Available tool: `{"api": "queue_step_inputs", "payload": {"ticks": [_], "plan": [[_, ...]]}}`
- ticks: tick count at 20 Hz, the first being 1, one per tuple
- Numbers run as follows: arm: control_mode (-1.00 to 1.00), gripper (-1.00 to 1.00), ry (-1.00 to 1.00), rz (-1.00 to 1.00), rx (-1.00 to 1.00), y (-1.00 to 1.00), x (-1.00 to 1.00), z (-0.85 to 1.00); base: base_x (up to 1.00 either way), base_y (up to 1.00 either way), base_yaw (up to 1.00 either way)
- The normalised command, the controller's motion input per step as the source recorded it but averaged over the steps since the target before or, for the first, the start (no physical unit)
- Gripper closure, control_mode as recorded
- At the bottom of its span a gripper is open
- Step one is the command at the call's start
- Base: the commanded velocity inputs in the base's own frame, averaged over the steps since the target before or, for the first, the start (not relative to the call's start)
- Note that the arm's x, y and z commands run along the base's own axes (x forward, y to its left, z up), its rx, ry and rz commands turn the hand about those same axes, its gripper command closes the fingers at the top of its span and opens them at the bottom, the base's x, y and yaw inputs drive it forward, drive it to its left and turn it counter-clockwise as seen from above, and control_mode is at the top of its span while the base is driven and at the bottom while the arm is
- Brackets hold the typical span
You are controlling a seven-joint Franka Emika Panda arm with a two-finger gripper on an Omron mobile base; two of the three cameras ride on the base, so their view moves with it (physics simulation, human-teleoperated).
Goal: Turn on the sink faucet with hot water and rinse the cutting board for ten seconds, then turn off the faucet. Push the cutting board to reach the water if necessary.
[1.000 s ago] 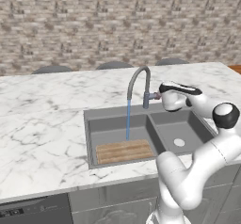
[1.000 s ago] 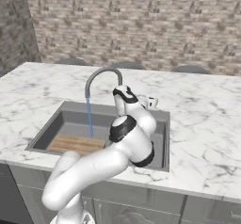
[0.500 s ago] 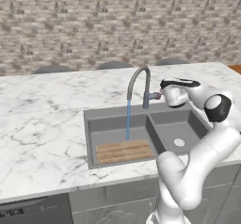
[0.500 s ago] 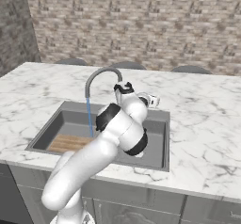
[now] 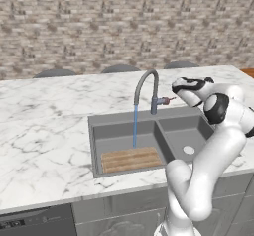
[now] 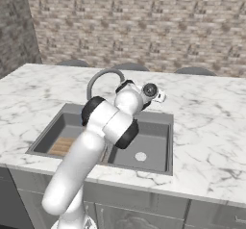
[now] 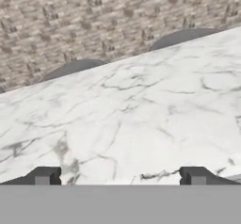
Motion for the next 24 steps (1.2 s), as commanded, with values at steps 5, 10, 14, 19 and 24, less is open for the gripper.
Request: {"api": "queue_step_inputs", "payload": {"ticks": [5, 10, 14, 19, 24], "plan": [[-1.00, -1.00, 0.18, 0.08, 0.12, -0.08, 0.03, 0.07, 0.00, 0.00, 0.00], [-1.00, -1.00, 0.21, 0.11, 0.08, -0.15, 0.02, 0.00, 0.00, 0.00, 0.00], [-1.00, -1.00, 0.20, 0.14, 0.04, -0.18, 0.01, -0.03, 0.00, 0.00, 0.00], [-1.00, -1.00, 0.09, 0.14, 0.00, -0.17, 0.07, -0.12, 0.00, 0.00, 0.00], [-1.00, -1.00, 0.00, 0.11, 0.00, -0.10, 0.24, -0.18, 0.00, 0.00, 0.00]]}}
